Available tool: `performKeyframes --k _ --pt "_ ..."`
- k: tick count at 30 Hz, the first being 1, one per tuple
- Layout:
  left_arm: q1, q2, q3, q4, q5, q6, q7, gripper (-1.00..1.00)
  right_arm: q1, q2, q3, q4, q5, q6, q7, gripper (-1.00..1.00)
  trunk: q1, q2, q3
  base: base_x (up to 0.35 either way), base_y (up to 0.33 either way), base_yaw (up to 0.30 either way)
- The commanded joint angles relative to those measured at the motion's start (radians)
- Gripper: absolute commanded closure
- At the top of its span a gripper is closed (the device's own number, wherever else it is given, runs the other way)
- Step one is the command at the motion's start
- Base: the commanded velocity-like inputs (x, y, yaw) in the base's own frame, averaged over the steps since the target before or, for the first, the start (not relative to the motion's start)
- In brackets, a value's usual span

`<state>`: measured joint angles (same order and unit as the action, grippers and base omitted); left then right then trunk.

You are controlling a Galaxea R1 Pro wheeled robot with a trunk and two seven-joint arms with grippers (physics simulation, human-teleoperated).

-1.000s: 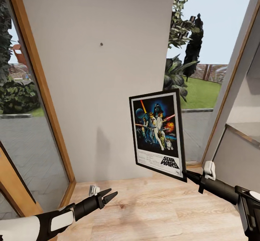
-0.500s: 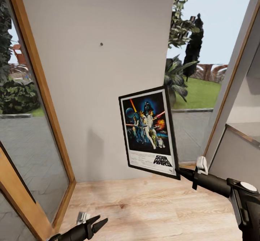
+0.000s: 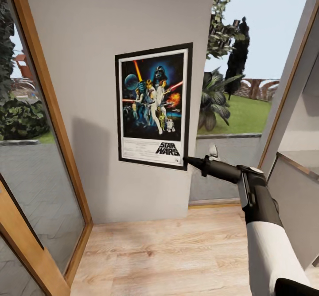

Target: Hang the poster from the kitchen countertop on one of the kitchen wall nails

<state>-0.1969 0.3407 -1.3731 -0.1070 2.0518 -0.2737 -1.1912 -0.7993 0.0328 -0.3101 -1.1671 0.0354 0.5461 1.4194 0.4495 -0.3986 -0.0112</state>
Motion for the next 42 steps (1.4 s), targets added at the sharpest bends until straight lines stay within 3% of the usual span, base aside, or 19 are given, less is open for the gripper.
performKeyframes --k 1,9,14,16,17,19,22,24,30,34,38,42 --pt "0.000 -0.003 -0.007 0.000 0.008 -0.005 0.000 -1.00 -0.013 0.002 -0.003 0.012 -0.008 0.015 0.008 1.00 0.001 -0.001 -0.001 0.000 0.000 0.000" --pt "0.000 -0.014 -0.005 0.009 0.008 -0.004 0.001 -1.00 -0.132 0.015 -0.003 0.123 -0.048 0.015 0.006 1.00 0.001 -0.001 -0.001 0.000 0.000 0.000" --pt "0.001 -0.015 -0.005 0.010 0.008 -0.005 0.001 -1.00 -0.177 0.032 -0.001 0.154 -0.050 0.018 -0.051 1.00 0.001 -0.001 -0.001 0.000 0.000 0.000" --pt "0.001 -0.015 -0.005 0.010 0.008 -0.005 0.001 -1.00 -0.183 0.042 0.022 0.153 -0.050 0.018 -0.103 1.00 0.001 -0.001 -0.001 0.000 0.000 0.000" --pt "0.001 -0.016 -0.005 0.010 0.007 -0.005 0.001 -1.00 -0.187 0.050 0.080 0.141 -0.052 0.018 -0.153 1.00 0.001 -0.001 -0.001 0.000 0.000 0.000" --pt "0.001 -0.016 -0.005 0.010 0.007 -0.005 0.001 -1.00 -0.189 0.054 0.142 0.124 -0.056 0.021 -0.194 1.00 0.001 -0.001 -0.001 0.000 0.000 0.000" --pt "0.001 -0.016 -0.004 0.010 0.007 -0.005 0.001 -1.00 -0.195 0.055 0.162 0.119 -0.058 0.030 -0.210 1.00 0.001 -0.001 -0.001 0.000 0.000 0.000" --pt "0.001 -0.016 -0.004 0.010 0.007 -0.005 0.001 -1.00 -0.207 0.056 0.188 0.116 -0.059 0.075 -0.214 1.00 0.001 -0.001 -0.001 0.000 0.000 0.000" --pt "0.001 -0.016 -0.005 0.010 0.006 -0.005 0.001 -1.00 -0.238 0.056 0.245 0.116 -0.063 0.091 -0.212 1.00 0.001 -0.001 -0.001 0.000 0.000 0.000" --pt "0.001 -0.016 -0.004 0.010 0.005 -0.005 0.001 -1.00 -0.246 0.055 0.259 0.116 -0.156 0.093 -0.211 1.00 0.001 -0.001 -0.001 0.000 0.000 0.000" --pt "0.001 -0.016 -0.004 0.010 0.005 -0.005 0.001 -1.00 -0.247 0.055 0.264 0.115 -0.223 0.092 -0.212 1.00 0.001 -0.001 -0.001 0.000 0.000 0.000" --pt "0.001 -0.016 -0.005 0.010 0.005 -0.005 0.001 -1.00 -0.247 0.054 0.265 0.115 -0.228 0.092 -0.211 1.00 0.001 -0.001 -0.001 0.000 0.000 0.000"
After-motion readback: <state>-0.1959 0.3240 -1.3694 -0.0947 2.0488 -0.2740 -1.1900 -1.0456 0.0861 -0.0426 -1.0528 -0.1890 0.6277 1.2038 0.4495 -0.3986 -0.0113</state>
